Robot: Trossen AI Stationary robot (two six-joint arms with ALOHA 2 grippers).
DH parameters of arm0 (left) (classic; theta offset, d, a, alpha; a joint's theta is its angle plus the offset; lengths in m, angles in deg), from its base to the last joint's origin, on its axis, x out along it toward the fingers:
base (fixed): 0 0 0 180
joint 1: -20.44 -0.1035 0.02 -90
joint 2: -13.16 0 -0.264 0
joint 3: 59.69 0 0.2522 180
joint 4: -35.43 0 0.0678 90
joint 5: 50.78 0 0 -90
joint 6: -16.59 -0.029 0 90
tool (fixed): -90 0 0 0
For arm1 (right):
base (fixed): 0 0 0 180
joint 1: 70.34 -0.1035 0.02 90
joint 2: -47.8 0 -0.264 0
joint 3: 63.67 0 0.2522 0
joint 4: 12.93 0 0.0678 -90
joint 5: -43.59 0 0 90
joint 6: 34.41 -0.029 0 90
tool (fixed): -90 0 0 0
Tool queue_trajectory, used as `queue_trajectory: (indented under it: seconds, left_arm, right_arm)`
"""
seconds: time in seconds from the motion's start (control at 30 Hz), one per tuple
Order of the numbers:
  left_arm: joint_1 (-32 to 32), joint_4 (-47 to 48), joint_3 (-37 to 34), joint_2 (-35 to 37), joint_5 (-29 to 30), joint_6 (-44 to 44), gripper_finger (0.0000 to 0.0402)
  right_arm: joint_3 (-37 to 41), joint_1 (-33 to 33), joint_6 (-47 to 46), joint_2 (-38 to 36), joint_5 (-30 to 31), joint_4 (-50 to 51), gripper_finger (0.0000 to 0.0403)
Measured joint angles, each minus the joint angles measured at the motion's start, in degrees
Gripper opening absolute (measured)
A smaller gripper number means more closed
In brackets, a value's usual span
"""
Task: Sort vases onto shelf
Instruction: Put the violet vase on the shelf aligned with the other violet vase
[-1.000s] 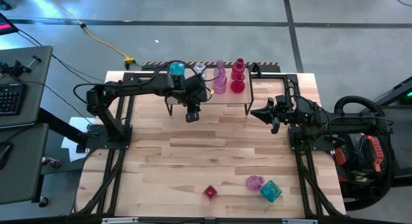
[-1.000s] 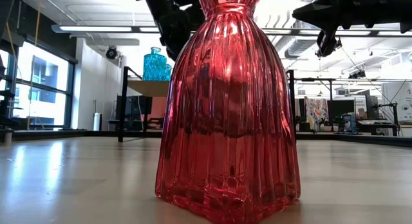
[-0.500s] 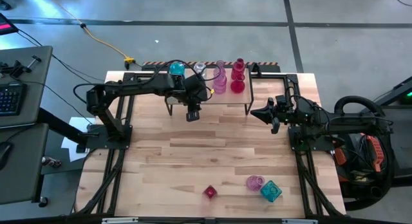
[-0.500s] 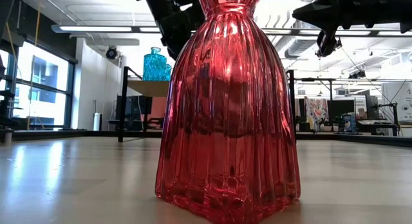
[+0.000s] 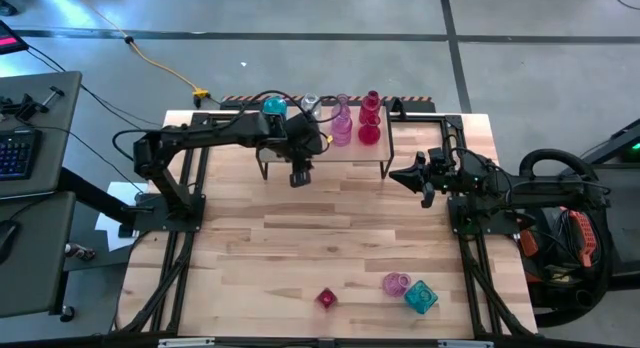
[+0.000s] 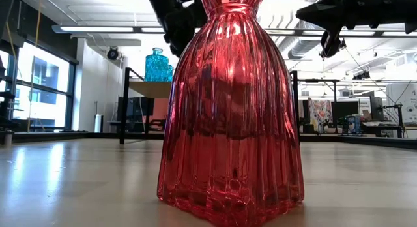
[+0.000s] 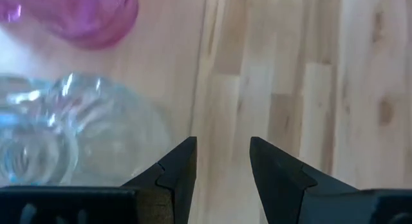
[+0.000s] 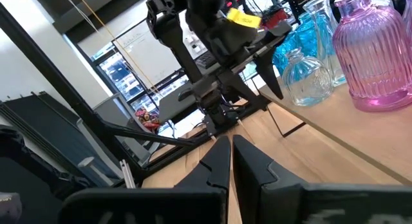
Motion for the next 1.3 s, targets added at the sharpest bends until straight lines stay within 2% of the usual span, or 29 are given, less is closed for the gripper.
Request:
queue_trajectory:
  seconds: [0.37, 0.67, 0.9, 1.3]
  left_arm:
    - [2.96, 2.37, 7.33, 0.00, 0.29, 0.15, 0.0136]
    - [2.23, 14.87, 17.22, 0.95, 6.12, 0.09, 0.0136]
    - [0.91, 20.16, 17.59, 6.45, 12.21, 1.95, 0.0136]
    - [0.46, 20.54, 17.61, 16.07, 13.14, 7.15, 0.0136]
  right_arm:
    - [0.00, 0.00, 0.00, 0.00, -0.02, 0.30, 0.0001]
    - [0.00, -0.02, -2.55, 0.02, -0.63, 0.42, 0.0001]
    - [0.00, -0.04, -3.93, 0.02, -0.79, -0.02, 0.0001]
    - [0.00, -0.07, -4.66, 0.06, -0.48, -0.84, 0.0001]
